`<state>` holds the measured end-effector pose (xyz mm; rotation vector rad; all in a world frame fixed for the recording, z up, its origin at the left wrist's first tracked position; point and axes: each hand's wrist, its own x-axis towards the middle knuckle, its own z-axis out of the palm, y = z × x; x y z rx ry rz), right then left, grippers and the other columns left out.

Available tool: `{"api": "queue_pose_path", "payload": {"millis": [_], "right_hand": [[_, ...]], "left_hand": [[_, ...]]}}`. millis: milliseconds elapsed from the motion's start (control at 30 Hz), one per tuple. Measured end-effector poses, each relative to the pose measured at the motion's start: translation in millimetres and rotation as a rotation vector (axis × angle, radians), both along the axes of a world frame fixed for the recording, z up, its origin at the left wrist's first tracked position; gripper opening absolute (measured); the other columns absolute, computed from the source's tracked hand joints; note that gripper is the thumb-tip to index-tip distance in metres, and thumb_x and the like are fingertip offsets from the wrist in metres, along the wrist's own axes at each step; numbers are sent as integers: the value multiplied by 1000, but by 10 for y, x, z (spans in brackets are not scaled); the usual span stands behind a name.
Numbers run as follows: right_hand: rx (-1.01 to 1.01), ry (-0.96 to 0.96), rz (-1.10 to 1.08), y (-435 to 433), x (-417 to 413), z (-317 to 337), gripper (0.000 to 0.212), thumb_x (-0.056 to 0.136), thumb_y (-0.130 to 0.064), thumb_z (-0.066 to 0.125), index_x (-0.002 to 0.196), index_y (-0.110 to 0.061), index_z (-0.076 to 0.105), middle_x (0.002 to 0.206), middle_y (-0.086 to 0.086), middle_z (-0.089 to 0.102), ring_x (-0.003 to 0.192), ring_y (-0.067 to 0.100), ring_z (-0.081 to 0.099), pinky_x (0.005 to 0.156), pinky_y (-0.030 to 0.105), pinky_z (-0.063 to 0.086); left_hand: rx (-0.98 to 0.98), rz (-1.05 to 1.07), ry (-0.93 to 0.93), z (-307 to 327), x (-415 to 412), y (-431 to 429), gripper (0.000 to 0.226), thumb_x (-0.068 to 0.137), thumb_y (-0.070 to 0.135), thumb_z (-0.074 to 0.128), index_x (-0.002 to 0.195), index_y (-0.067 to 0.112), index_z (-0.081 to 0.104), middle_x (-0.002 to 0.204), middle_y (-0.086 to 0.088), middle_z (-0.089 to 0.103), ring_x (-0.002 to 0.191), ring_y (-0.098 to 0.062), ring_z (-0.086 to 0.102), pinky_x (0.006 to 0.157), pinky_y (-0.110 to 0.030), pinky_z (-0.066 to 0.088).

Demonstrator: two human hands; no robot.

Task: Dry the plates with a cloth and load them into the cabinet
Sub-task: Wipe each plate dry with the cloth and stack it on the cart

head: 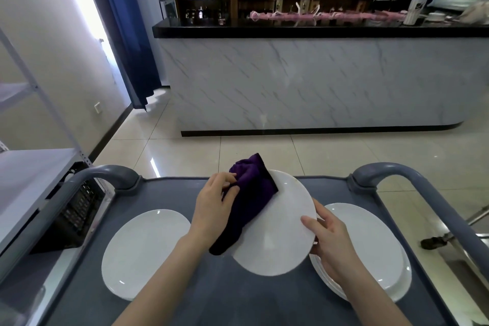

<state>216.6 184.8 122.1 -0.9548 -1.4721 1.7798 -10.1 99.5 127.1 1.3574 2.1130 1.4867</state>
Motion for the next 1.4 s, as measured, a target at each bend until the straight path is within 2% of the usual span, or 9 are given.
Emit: {"api": "queue_pose_path", "payload": {"millis": [167, 400, 533, 667, 833, 967, 1100, 1233, 1400], "right_hand": [[146, -86, 38, -8, 6, 55, 58, 98, 0, 47, 112, -53, 67, 107, -6, 75, 94, 12, 71, 67, 25, 55], [330, -210, 6, 39, 70, 114, 55, 96, 3, 47, 120, -44, 64, 112, -15, 72, 105, 8, 66, 89, 34, 55], [392, -270, 47, 76, 44, 169, 47, 97, 0, 50, 123, -37, 64, 114, -23, 69, 109, 1, 62, 89, 23, 50], [433, -302, 133, 54, -59, 232, 43, 97, -1, 51, 123, -33, 63, 114, -25, 68, 108, -5, 61, 84, 12, 46], [409, -276, 173, 33, -25, 213, 42, 97, 0, 51, 124, -30, 63, 116, -23, 68, 111, -2, 61, 86, 15, 47], [361, -206, 233, 39, 18, 228, 43, 98, 1, 51, 124, -32, 64, 119, -17, 69, 112, 3, 63, 87, 17, 50], [299, -161, 221, 68, 38, 213, 45, 99, 1, 50, 124, -33, 65, 119, -10, 71, 111, 9, 66, 85, 22, 54], [234, -87, 94, 116, 67, 231, 51, 99, 0, 49, 114, -45, 68, 113, -7, 73, 104, 13, 69, 75, 23, 55], [221, -47, -19, 74, 22, 161, 47, 100, -7, 50, 116, -49, 64, 117, -6, 71, 107, 16, 68, 84, 40, 56]], "left_hand": [[48, 83, 11, 245, 51, 3, 26, 102, 26, 48, 96, 52, 47, 94, 33, 60, 93, 9, 58, 73, -25, 54], [114, 337, 89, 345, -175, 18, 12, 101, 28, 48, 97, 39, 46, 90, 17, 57, 90, -15, 57, 71, -29, 44], [67, 206, 73, 273, -133, 10, 15, 100, 22, 51, 99, 36, 48, 98, 4, 62, 89, -18, 58, 74, -32, 47], [-17, -35, 34, 233, 43, 15, 17, 97, 22, 56, 94, 38, 53, 100, 6, 64, 94, -7, 56, 76, -16, 41], [-89, -215, -266, 314, -74, -55, 22, 100, 19, 51, 101, 34, 67, 105, 15, 73, 105, -8, 62, 93, -25, 47], [-187, -316, -485, 358, -223, -105, 20, 96, 18, 62, 111, 29, 70, 106, 11, 75, 97, -5, 68, 79, -15, 52], [-281, -280, -445, 183, -163, -161, 22, 103, 37, 45, 109, 43, 66, 104, 25, 70, 96, 5, 64, 81, -10, 48], [-241, -205, -639, -108, -73, -272, 21, 103, 39, 44, 114, 38, 62, 107, 18, 72, 100, -5, 68, 91, -28, 53], [-49, -51, -814, -258, 102, -223, 16, 100, 31, 55, 114, 30, 63, 106, 8, 74, 95, -9, 71, 72, -20, 56]]}}
